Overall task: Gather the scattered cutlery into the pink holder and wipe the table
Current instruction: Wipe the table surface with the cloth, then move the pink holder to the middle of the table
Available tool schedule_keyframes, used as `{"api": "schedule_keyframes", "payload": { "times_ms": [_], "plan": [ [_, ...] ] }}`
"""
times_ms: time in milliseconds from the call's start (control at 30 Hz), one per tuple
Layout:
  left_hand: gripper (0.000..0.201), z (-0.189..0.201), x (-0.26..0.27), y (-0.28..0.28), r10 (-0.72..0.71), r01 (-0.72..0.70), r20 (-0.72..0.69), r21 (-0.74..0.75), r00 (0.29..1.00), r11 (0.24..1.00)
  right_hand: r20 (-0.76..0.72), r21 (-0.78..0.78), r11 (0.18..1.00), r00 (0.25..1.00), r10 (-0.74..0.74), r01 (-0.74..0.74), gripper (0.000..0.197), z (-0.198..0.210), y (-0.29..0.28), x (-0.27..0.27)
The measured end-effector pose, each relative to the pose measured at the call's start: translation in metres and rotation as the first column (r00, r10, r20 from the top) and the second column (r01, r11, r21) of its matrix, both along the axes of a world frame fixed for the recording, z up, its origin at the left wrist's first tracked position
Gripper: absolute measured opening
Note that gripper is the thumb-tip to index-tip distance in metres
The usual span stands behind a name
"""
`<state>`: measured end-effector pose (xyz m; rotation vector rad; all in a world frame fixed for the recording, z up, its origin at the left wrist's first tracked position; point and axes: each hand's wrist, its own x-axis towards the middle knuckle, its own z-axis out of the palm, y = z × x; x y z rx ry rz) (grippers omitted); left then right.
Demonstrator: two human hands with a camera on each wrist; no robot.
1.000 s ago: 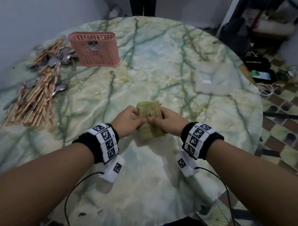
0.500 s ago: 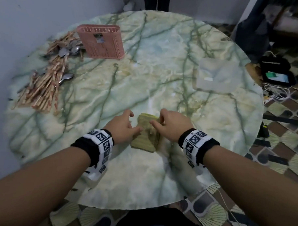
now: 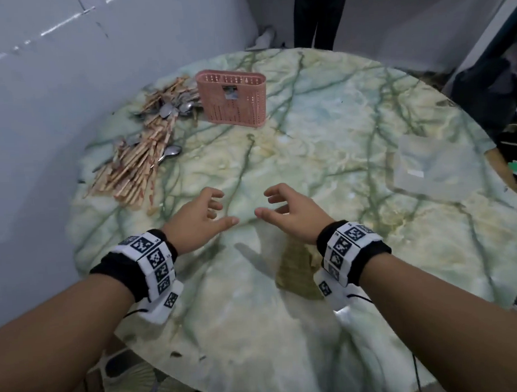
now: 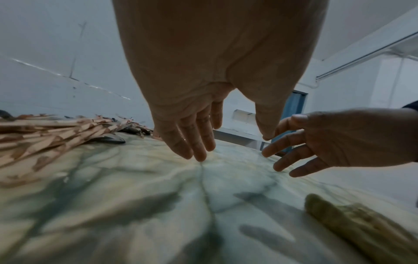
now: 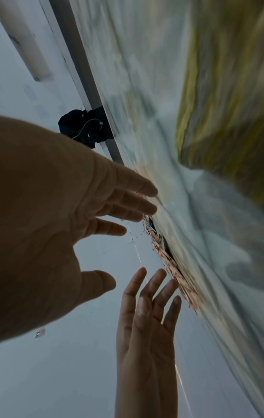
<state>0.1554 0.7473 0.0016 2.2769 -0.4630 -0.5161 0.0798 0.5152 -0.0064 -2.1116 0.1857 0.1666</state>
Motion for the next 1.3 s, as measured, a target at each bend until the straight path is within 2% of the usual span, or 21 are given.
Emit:
{"api": "schedule_keyframes", "payload": {
  "times_ms": [233, 400, 600, 700, 933, 1033, 1200, 1300],
  "plan": [
    [0.072, -0.002, 0.096, 0.058, -0.131, 0.131, -0.005, 0.064, 0.991, 0.989, -0.047, 0.044, 0.989, 0.989, -0.142, 0.145, 0.058, -0.007, 0.057, 0.072],
    [0.072, 0.006, 0.143, 0.074, -0.207, 0.205, 0.023, 0.072, 0.978, 0.976, -0.027, 0.089, 0.963, 0.967, -0.254, 0.255, 0.055, -0.001, 0.079, 0.105],
    [0.067, 0.01, 0.181, 0.063, -0.211, 0.209, 0.049, 0.03, 0.976, 0.977, -0.004, 0.079, 0.951, 0.954, -0.299, 0.298, 0.053, 0.005, 0.07, 0.141],
    [0.066, 0.012, 0.202, 0.054, -0.165, 0.166, 0.059, -0.014, 0.985, 0.986, 0.025, 0.08, 0.945, 0.947, -0.32, 0.317, 0.049, 0.007, 0.058, 0.161],
    [0.067, 0.012, 0.255, 0.037, -0.079, 0.081, 0.027, -0.07, 0.997, 0.994, -0.002, 0.052, 0.926, 0.928, -0.373, 0.373, 0.064, 0.01, 0.031, 0.194],
    [0.075, 0.01, 0.28, 0.023, -0.075, 0.075, 0.007, -0.087, 0.997, 0.993, -0.029, 0.053, 0.909, 0.91, -0.413, 0.414, 0.072, 0.01, 0.024, 0.214],
    [0.114, 0.004, 0.322, 0.001, -0.18, 0.166, -0.08, -0.159, 0.98, 0.973, -0.049, 0.086, 0.867, 0.871, -0.489, 0.491, 0.079, 0.002, 0.017, 0.242],
    [0.124, -0.005, 0.352, -0.011, -0.18, 0.164, -0.069, -0.198, 0.981, 0.966, -0.035, 0.071, 0.849, 0.852, -0.522, 0.523, 0.084, -0.004, 0.012, 0.26]
  ]
}}
